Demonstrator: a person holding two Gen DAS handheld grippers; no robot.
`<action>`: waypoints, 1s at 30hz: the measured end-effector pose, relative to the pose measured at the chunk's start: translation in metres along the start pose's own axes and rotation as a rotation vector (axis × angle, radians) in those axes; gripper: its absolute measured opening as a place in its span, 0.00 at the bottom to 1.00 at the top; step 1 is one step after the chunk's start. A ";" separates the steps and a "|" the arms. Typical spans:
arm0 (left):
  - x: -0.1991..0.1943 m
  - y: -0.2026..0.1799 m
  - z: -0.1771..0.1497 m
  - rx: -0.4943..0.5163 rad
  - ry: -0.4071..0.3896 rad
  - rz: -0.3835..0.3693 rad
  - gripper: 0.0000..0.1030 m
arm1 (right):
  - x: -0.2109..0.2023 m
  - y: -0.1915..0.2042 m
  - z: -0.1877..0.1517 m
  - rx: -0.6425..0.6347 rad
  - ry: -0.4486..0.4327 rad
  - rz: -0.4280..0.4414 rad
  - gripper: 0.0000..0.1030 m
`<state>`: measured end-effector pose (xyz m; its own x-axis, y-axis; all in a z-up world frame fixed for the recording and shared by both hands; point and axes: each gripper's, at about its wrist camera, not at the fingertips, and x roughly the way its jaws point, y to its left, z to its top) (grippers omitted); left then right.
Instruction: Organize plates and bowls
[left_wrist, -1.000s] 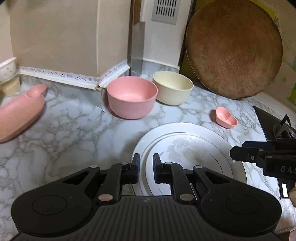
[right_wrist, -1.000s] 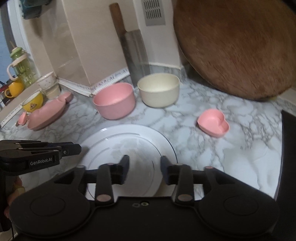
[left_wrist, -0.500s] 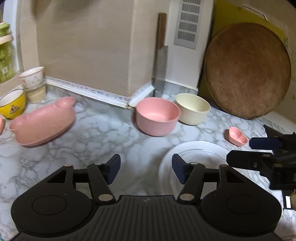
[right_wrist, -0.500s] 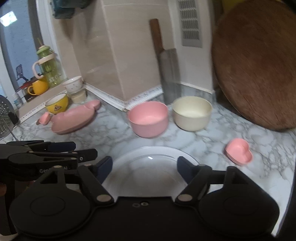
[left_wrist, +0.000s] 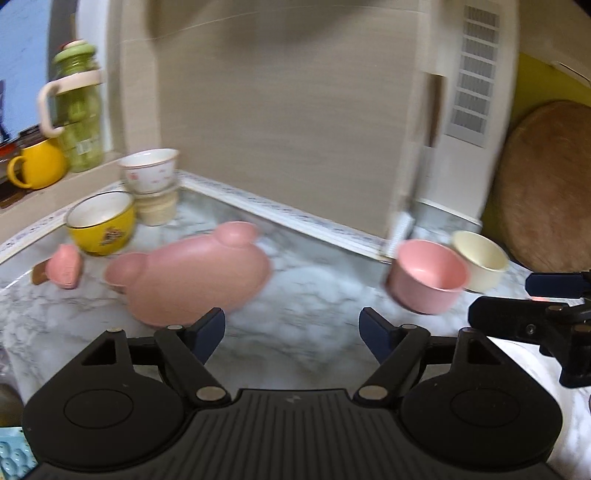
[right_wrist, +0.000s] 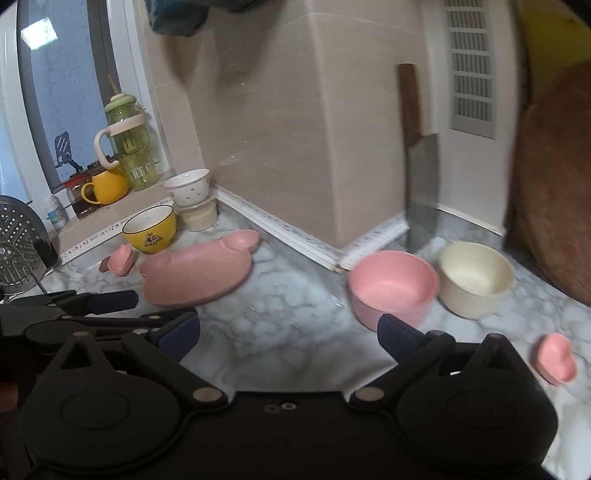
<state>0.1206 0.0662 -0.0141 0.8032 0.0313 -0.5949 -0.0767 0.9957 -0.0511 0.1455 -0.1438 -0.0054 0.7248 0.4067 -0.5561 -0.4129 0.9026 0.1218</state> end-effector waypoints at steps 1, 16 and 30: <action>0.003 0.011 0.003 -0.012 0.000 0.014 0.77 | 0.007 0.006 0.004 -0.002 0.004 0.002 1.00; 0.073 0.110 0.024 -0.102 0.076 0.186 0.77 | 0.129 0.054 0.047 -0.012 0.098 -0.008 0.99; 0.130 0.133 0.019 -0.126 0.146 0.241 0.77 | 0.217 0.070 0.053 -0.137 0.190 -0.032 0.79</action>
<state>0.2262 0.2043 -0.0829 0.6600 0.2436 -0.7107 -0.3349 0.9422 0.0119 0.3028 0.0147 -0.0738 0.6276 0.3322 -0.7041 -0.4714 0.8819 -0.0042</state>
